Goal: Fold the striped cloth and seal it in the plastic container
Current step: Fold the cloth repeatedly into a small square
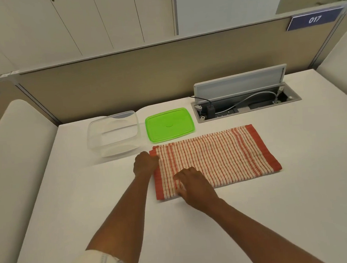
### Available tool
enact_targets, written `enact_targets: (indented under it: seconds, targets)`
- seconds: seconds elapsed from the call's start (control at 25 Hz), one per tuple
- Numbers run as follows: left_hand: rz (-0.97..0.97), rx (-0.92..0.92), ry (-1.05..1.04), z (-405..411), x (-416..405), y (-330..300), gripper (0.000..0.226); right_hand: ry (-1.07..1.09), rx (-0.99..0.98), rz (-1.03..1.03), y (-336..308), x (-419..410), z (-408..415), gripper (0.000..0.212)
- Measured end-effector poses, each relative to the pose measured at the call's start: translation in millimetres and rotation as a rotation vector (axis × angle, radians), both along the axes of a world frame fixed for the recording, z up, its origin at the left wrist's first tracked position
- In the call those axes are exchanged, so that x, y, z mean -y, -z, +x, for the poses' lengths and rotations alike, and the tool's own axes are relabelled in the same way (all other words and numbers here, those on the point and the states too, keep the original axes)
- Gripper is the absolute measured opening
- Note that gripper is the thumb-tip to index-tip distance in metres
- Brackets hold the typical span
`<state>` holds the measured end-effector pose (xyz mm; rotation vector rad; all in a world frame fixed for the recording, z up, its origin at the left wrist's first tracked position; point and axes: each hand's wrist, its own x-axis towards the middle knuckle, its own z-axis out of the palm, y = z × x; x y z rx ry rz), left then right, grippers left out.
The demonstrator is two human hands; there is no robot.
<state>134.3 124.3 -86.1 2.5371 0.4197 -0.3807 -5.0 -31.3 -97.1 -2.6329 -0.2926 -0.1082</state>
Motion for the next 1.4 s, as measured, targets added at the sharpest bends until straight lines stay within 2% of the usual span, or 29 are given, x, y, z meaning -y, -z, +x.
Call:
enact_targets:
  seconds: [0.16,0.32,0.44,0.64,0.88,1.12,1.24,1.4]
  targets:
    - [0.078,0.006,-0.029,17.0,13.7,4.6,0.048,-0.014,-0.125,-0.089,16.5,-54.1,2.7,0.051]
    - [0.158,0.005,-0.025,26.4,19.2,13.2,0.061,0.042,-0.080,-0.151,33.7,-65.6,-8.3,0.036]
    - [0.110,-0.019,-0.038,32.3,21.7,15.9,0.053,0.074,-0.028,-0.199,37.0,-69.8,-7.1,0.029]
    - [0.011,-0.039,-0.044,38.8,21.5,14.1,0.039,0.078,-0.004,-0.242,35.7,-73.2,-7.7,0.029]
    - [-0.108,-0.053,-0.096,37.5,22.3,17.3,0.036,0.088,-0.004,-0.245,32.8,-75.0,-11.4,0.029]
    - [-0.205,-0.083,-0.197,33.9,9.8,18.3,0.039,0.059,-0.010,-0.163,24.2,-75.4,-19.3,0.028]
    - [-0.186,-0.020,-0.171,32.8,2.4,10.9,0.034,0.028,-0.017,-0.067,16.0,-79.7,-23.6,0.028]
    - [-0.228,0.064,-0.192,30.3,-1.5,-8.2,0.046,0.119,-0.129,0.155,-3.1,-78.6,-23.0,0.022]
